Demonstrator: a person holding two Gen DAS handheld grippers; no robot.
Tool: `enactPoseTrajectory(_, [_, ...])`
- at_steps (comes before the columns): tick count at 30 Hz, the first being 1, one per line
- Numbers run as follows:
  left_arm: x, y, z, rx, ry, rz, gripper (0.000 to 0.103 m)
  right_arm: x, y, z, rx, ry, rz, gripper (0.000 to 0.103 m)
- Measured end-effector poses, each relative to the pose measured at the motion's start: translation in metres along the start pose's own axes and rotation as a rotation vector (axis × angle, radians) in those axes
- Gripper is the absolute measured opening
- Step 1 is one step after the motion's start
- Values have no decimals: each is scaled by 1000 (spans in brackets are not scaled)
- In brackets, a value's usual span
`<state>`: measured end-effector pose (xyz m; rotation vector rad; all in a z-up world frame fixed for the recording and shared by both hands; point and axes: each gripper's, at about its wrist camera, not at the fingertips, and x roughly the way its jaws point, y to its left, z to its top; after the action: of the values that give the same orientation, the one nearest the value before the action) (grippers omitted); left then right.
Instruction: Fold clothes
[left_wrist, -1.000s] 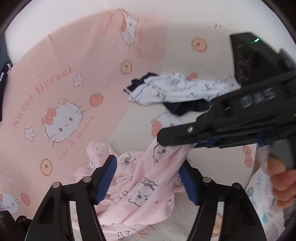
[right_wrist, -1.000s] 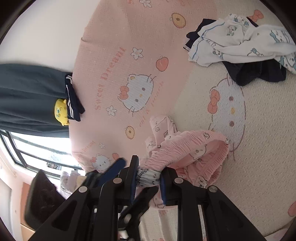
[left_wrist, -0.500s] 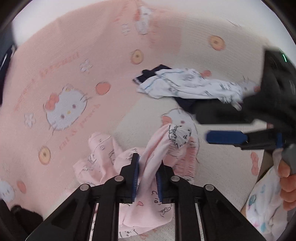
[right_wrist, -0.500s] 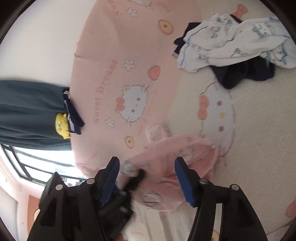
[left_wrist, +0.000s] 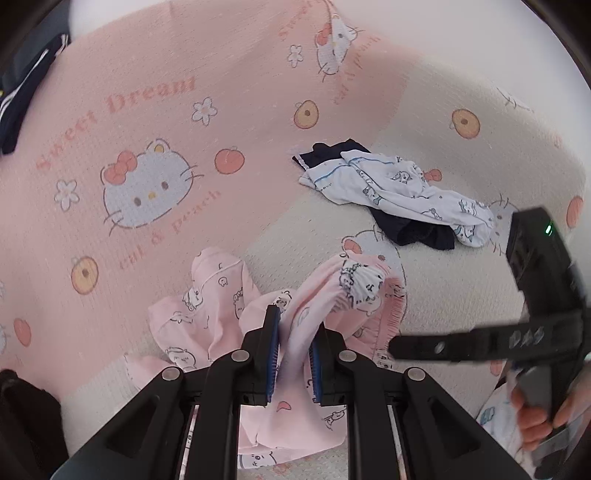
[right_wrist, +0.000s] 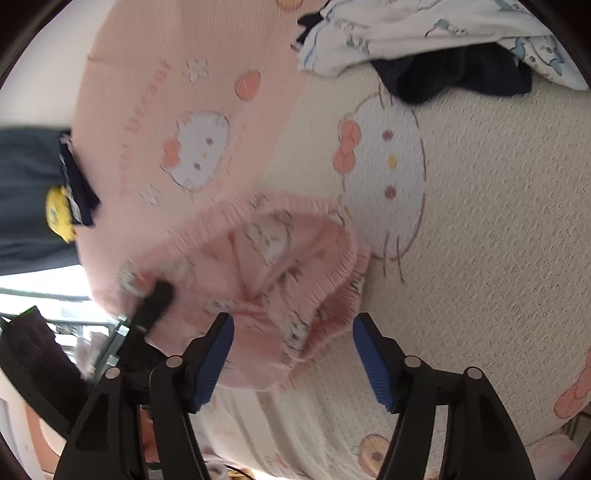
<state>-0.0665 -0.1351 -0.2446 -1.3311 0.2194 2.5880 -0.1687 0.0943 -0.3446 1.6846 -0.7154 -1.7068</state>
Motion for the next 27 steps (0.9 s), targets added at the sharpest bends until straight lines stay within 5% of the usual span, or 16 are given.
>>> enactPoseTrajectory(13, [1, 21, -5, -66, 4, -24, 12, 36, 18, -11, -152, -1, -169, 66])
enactPoseTrajectory(18, [0, 27, -7, -98, -6, -18, 12, 48, 38, -14, -298, -56, -304, 22])
enactPoseTrajectory(27, [-10, 52, -9, -174, -30, -54, 12, 41, 56, -10, -523, -152, -591, 18])
